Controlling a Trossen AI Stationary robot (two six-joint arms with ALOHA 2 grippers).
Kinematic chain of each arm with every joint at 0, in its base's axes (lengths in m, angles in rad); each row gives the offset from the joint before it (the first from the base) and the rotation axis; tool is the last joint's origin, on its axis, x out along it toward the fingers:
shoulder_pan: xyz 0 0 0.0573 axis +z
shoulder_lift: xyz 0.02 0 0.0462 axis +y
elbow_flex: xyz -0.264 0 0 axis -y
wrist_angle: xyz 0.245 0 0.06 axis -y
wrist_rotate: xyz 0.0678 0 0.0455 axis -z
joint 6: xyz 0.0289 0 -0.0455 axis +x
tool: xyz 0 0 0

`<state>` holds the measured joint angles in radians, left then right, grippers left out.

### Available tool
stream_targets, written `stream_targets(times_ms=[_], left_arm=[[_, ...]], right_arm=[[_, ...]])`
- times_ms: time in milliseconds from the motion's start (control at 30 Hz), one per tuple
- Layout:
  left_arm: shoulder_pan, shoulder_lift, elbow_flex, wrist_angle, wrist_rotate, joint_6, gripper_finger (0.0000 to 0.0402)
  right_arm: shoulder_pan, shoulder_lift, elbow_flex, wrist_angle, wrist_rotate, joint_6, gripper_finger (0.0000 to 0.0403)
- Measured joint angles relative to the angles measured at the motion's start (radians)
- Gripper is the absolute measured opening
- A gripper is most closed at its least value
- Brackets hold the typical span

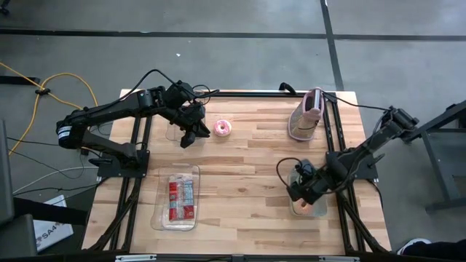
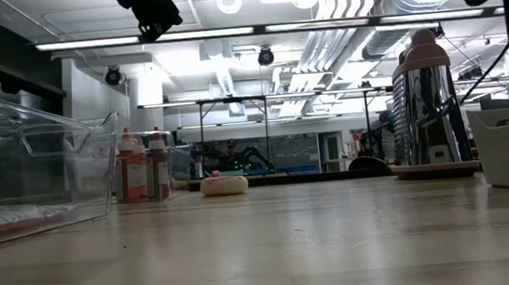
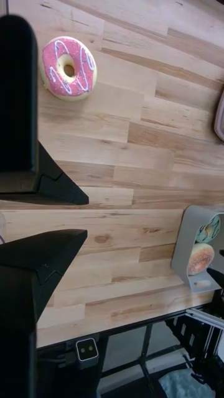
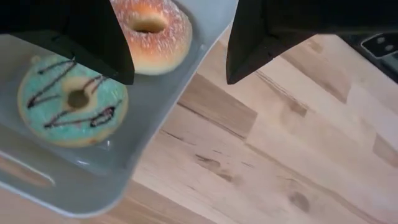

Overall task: Pick & Place Food Item
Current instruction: Put the pink donut into the gray bin

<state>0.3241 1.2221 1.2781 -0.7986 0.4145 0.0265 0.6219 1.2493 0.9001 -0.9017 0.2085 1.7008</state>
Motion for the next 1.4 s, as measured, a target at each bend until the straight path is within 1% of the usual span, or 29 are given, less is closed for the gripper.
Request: stream_targets(times_ms=[367,533,667,833,900,1067,1167,1400], left_arm=[[0.000,0.000,0.000,0.000,0.000,0.000,0.0070],[0.000,0.000,0.000,0.000,0.000,0.000,0.0070],[0.000,0.000,0.000,0.000,0.000,0.000,0.0070],[0.000,0.000,0.000,0.000,0.000,0.000,0.0070],[0.000,0.000,0.000,0.000,0.000,0.000,0.0070],[0.000,0.000,0.000,0.000,0.000,0.000,0.0070],[0.000,0.000,0.000,0.000,0.000,0.000,0.0070],[0.000,0.000,0.000,0.000,0.000,0.000,0.0070]], right_arm=[[-0.095,0.005,0.000,0.110,-0.006,-0.222,0.0245],[-0.196,0.051,0.000,0.202,-0.005,-0.416,0.0245],[-0.304,0.109,0.000,0.299,-0.002,-0.603,0.0245],[-0.437,0.183,0.000,0.463,-0.006,-0.822,0.0245],[-0.486,0.217,0.000,0.546,-0.022,-0.912,0.0245],[-0.581,0.281,0.001,0.709,-0.109,-1.107,0.0245],[-0.627,0.301,0.000,0.745,-0.137,-1.195,0.0245],[-0.704,0.309,0.000,0.754,-0.122,-1.359,0.0245]])
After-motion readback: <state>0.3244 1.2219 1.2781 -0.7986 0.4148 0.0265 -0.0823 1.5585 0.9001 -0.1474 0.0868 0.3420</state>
